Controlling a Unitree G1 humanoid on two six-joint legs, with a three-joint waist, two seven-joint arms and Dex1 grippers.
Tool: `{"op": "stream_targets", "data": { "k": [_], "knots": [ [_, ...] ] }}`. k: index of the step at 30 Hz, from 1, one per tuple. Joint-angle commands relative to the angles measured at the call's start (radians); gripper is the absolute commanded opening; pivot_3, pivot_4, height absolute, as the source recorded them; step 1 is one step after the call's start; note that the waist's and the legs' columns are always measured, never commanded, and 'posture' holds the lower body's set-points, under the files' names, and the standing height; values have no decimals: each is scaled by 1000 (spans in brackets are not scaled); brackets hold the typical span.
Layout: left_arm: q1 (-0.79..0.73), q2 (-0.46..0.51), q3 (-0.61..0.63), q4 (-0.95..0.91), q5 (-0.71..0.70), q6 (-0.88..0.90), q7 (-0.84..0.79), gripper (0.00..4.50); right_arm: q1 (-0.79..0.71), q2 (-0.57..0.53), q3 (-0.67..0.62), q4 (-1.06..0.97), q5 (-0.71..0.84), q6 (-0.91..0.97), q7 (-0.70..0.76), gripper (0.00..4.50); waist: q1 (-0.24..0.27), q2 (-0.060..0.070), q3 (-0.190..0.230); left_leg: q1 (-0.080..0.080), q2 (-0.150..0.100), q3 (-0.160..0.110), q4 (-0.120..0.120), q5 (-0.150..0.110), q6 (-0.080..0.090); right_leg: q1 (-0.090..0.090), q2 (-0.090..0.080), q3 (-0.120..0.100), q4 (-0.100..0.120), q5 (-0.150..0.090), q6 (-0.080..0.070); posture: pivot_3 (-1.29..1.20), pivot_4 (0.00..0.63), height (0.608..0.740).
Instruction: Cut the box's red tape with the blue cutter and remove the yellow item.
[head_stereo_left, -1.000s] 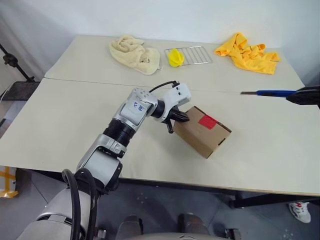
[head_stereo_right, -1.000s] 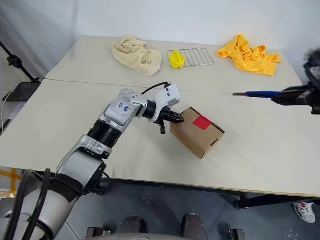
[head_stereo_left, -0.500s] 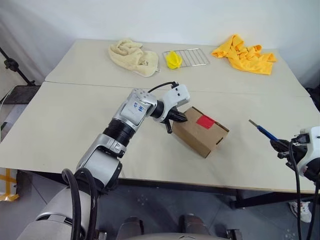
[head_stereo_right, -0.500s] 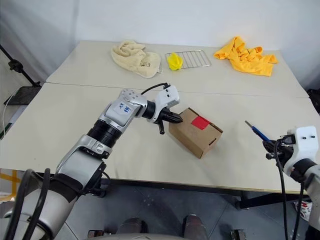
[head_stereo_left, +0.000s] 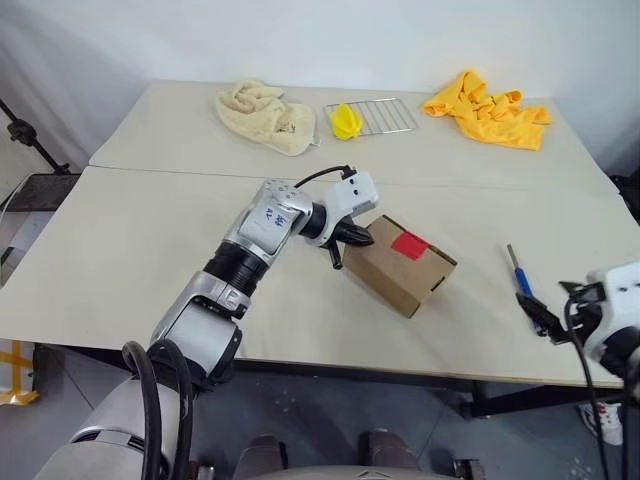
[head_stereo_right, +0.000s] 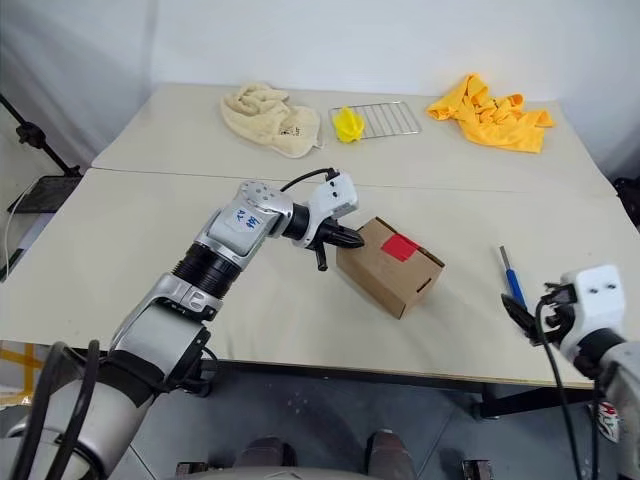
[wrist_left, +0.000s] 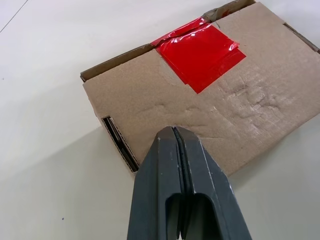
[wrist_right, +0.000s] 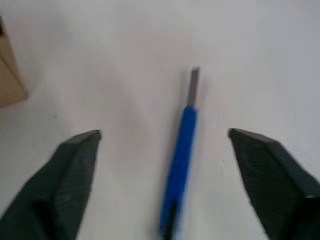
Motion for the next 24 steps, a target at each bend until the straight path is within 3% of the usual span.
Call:
{"op": "stream_targets", "data": {
  "k": [1, 6, 9, 16, 22, 24],
  "knots": [
    [-13, 6, 19, 22, -15, 31, -32, 0, -117, -137, -16, -27, 74, 77, 38, 4457, -3, 1, 0, 0, 0, 0, 0, 0, 0, 0, 0, 1, -1, 1, 0, 0, 150, 740],
    [-69, 13, 65, 44, -45, 26, -63, 0, -402, -207, 206, 156, 56, 55, 40, 4457, -8, -2, 2, -1, 0, -2, -1, 0, 0, -1, 2, 1, -2, 1, -1, 0, 150, 740],
    [-94, 20, 92, 46, -65, 39, -74, 0, -500, -207, 339, 266, -1, -5, 54, 4457, -8, -2, 3, -5, 0, -1, -2, 0, 0, -4, 2, 1, -6, 2, 0, 0, 150, 740],
    [-159, 121, 173, 40, -96, 109, -89, 0, -723, -138, 624, 599, -171, -211, 114, 2108, -13, -1, 3, -20, -1, 0, -1, 0, 0, -21, 0, -4, -6, 3, 3, 0, 150, 740],
    [-29, 218, 72, -162, -99, 263, -184, 0, -839, -73, 773, 815, -278, -349, 221, 27, -45, 0, 3, -20, -1, 1, -3, 0, 0, -23, -1, -8, -6, 3, 3, 0, 150, 740],
    [35, 225, 36, -259, -112, 330, -195, 0, -855, -58, 803, 846, -301, -366, 253, 27, -53, 0, 3, -19, -1, 1, -3, 0, 0, -22, -2, -8, -5, 3, 3, 0, 150, 740]
  ]
}}
